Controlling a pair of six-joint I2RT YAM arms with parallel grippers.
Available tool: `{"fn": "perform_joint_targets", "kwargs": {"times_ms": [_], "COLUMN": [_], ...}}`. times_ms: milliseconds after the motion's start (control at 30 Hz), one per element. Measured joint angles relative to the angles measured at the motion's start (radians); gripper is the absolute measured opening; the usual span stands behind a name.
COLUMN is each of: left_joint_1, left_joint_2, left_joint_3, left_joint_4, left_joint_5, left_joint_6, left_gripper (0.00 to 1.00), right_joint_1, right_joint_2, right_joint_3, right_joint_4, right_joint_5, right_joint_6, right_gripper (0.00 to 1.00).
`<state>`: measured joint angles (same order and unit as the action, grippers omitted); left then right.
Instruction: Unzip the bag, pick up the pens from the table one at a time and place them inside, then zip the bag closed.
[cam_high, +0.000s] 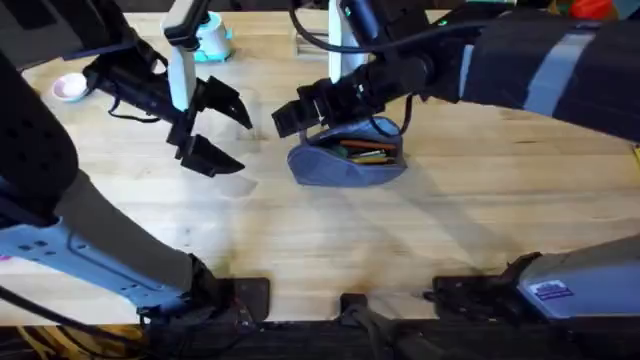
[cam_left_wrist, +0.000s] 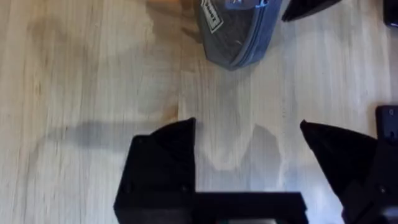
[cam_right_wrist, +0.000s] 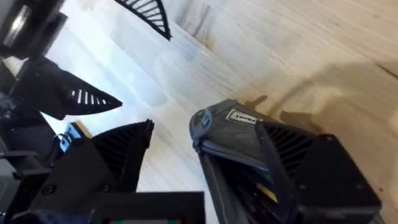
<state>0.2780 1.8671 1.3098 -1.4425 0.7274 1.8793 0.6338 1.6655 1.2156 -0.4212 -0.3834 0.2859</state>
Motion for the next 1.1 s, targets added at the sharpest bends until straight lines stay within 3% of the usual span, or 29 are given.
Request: {"fn": "perform_joint_targets", "kwargs": {"times_ms": [233, 333, 533, 567, 733, 1100], "left_joint_1": [0.020, 0.020, 0.020, 0.020, 0.020, 0.020], "left_joint_2": [0.000, 0.000, 0.000, 0.000, 0.000, 0.000], "left_joint_3": [0.000, 0.000, 0.000, 0.000, 0.000, 0.000], "left_joint_4": [0.007, 0.008, 0.007, 0.007, 0.006, 0.007], "left_joint_5": [0.011, 0.011, 0.011, 0.012, 0.013, 0.047], "left_joint_6": [0.000, 0.000, 0.000, 0.000, 0.000, 0.003], "left_gripper": [0.993, 0.993, 0.993, 0.993, 0.993, 0.993], "right_joint_1": [0.026, 0.042, 0.051, 0.050, 0.050, 0.051], "right_joint_2": [0.052, 0.070, 0.073, 0.073, 0.073, 0.027], "right_joint_3": [0.000, 0.000, 0.000, 0.000, 0.000, -0.001], "right_joint_4": [0.023, 0.042, 0.049, 0.049, 0.049, 0.025], "right_joint_5": [0.000, 0.000, -0.001, 0.000, 0.000, 0.000], "right_joint_6": [0.021, 0.023, 0.037, 0.040, 0.047, 0.035], "right_gripper": [0.993, 0.914, 0.510, 0.370, 0.052, 0.032]}}
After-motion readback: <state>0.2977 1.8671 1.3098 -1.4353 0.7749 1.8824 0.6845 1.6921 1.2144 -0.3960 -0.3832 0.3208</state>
